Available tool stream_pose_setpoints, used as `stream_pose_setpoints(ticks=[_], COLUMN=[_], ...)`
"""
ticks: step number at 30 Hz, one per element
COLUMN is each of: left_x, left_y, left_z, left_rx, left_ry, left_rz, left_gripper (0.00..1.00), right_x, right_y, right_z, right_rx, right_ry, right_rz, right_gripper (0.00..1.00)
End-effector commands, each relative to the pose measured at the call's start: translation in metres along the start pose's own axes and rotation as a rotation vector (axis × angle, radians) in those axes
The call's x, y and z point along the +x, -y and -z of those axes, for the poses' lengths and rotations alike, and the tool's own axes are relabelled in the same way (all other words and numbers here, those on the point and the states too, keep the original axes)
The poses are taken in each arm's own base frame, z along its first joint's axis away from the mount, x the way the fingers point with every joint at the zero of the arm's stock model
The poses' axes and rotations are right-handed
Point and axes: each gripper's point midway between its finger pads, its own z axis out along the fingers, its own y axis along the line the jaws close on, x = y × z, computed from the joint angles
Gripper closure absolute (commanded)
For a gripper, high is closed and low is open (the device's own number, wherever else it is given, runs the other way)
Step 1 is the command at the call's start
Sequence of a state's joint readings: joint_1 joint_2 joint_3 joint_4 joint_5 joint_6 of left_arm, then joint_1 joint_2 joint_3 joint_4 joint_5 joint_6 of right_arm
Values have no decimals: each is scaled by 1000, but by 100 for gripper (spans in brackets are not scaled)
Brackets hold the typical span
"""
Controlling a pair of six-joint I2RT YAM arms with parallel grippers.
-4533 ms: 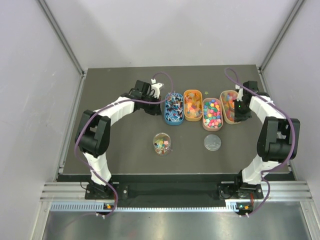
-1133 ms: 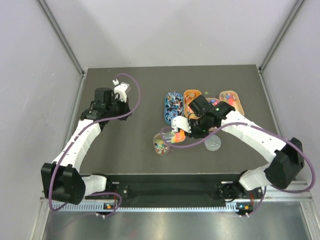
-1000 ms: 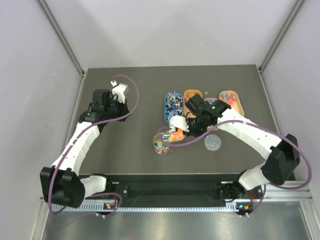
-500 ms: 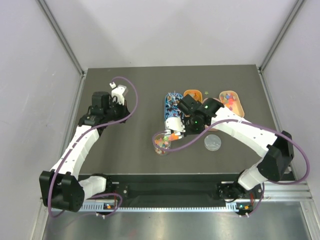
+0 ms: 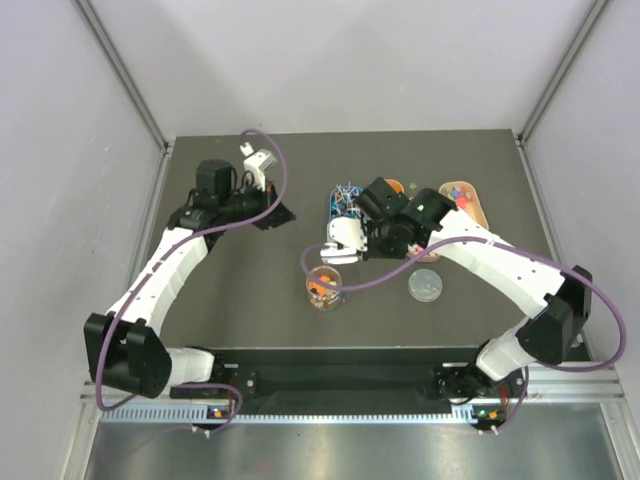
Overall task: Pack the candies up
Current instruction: Place the fake candies in the packing bottle, then scoop the fake candies from the storage box.
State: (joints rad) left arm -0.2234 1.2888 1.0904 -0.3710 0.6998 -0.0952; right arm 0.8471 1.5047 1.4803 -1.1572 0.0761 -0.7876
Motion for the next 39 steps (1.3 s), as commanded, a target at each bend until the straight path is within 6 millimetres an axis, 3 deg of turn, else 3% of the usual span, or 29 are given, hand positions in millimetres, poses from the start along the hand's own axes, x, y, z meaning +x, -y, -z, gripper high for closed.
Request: stream_pose_setpoints(ticks=[1,8,11,18,21,28,34,37,39], left_x=[-36,-30,-23,-16,-17,-20,-14,-15,-34], left_y=[57,79,75,70,70,67,64,61,54], left_z=[-8,-28,-39,-57,-63,-71,-75,-78,-78], left_rx=[212,268,257,253,254,247,245,233,180], left_ry=[46,-2,-23,-52,-57,-58,-68,-70,-37], left_rz=[-48,-48,-43,-24,-25,-28,-7,-10,-67], left_gripper=[100,100,100,100,100,100,100,100,100], right_x=[-45,-62,-71,-105,-114,-127,-129,-118,-91], right_y=[36,53,59,77,73,65,86,94,96], right_z=[34,37,47,109,122,122,126,123,109], right_rx=[124,154,170,210,155,14,-33,-32,19], right_ry=[170,214,255,486,567,671,756,753,679], right_rz=[-64,-78,-85,-148,-175,-278,-441,-526,-605], right_gripper=[100,100,100,100,100,100,100,100,100])
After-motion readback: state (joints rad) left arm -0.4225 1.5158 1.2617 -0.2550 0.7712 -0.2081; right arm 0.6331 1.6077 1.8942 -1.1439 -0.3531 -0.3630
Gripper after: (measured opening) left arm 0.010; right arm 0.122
